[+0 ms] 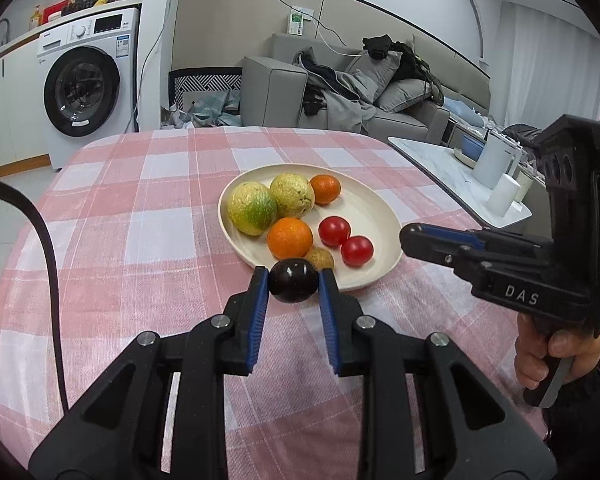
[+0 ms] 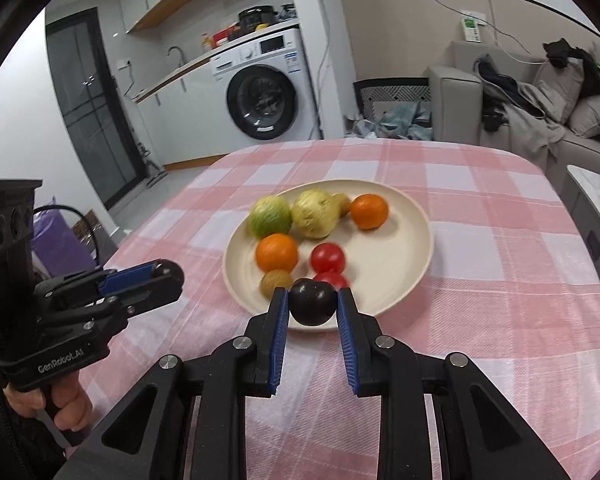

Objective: Organize fruits
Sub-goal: 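Carry both plums onto the cream plate and open both tools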

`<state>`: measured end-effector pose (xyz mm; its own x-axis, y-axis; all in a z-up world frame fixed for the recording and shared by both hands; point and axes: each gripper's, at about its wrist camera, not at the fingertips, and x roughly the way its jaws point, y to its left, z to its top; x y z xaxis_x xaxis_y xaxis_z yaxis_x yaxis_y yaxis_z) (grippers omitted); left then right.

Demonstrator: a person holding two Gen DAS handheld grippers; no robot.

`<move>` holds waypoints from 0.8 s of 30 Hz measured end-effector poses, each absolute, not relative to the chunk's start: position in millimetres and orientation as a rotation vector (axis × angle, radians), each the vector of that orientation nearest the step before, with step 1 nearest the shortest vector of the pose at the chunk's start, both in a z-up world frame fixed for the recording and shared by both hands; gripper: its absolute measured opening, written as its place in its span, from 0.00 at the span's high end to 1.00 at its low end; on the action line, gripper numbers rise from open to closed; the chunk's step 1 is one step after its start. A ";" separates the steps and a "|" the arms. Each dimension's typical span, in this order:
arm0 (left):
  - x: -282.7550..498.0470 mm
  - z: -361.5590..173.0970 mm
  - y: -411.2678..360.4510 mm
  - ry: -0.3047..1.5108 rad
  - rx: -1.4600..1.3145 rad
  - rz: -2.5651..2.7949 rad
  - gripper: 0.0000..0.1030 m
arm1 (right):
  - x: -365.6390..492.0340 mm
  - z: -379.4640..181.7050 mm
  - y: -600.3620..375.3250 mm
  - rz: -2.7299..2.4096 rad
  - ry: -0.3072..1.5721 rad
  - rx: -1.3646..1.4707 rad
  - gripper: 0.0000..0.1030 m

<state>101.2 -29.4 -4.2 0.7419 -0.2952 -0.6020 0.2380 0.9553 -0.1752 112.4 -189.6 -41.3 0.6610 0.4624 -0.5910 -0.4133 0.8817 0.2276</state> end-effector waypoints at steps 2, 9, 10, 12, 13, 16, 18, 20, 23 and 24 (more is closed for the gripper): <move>107.4 -2.8 -31.1 0.675 -0.089 -0.288 0.78 | 118.4 -37.8 -194.3 0.470 0.682 0.096 0.75; 128.5 -4.2 -34.2 0.679 -0.097 -0.264 0.78 | 130.4 -31.9 -203.1 0.449 0.669 0.131 0.75; 132.6 -5.9 -35.2 0.686 -0.098 -0.259 0.78 | 132.4 -32.0 -203.6 0.444 0.666 0.129 0.75; 139.6 -9.0 -36.0 0.692 -0.098 -0.250 0.78 | 137.2 -34.1 -205.4 0.442 0.669 0.137 0.75; 142.8 -10.6 -37.8 0.692 -0.090 -0.245 0.78 | 138.6 -35.2 -206.8 0.441 0.667 0.144 0.75; 151.6 -17.1 -41.2 0.697 -0.066 -0.224 0.78 | 144.8 -43.0 -210.4 0.436 0.678 0.166 0.75; 156.3 -22.0 -43.1 0.706 -0.056 -0.214 0.78 | 147.7 -48.4 -211.3 0.433 0.688 0.179 0.75; 159.4 -26.1 -45.3 0.708 -0.041 -0.205 0.78 | 149.7 -52.7 -209.9 0.430 0.697 0.174 0.75; 164.1 -30.0 -46.5 0.717 -0.032 -0.200 0.78 | 149.9 -54.8 -208.0 0.429 0.694 0.168 0.75; 164.9 -30.2 -46.1 0.716 -0.035 -0.201 0.78 | 150.7 -55.4 -207.6 0.427 0.693 0.165 0.75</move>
<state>164.9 -46.1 -30.2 0.7359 -0.1954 -0.6482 0.1712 0.9800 -0.1010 150.7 -207.6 -55.4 0.6872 0.4340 -0.5825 -0.3259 0.9009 0.2867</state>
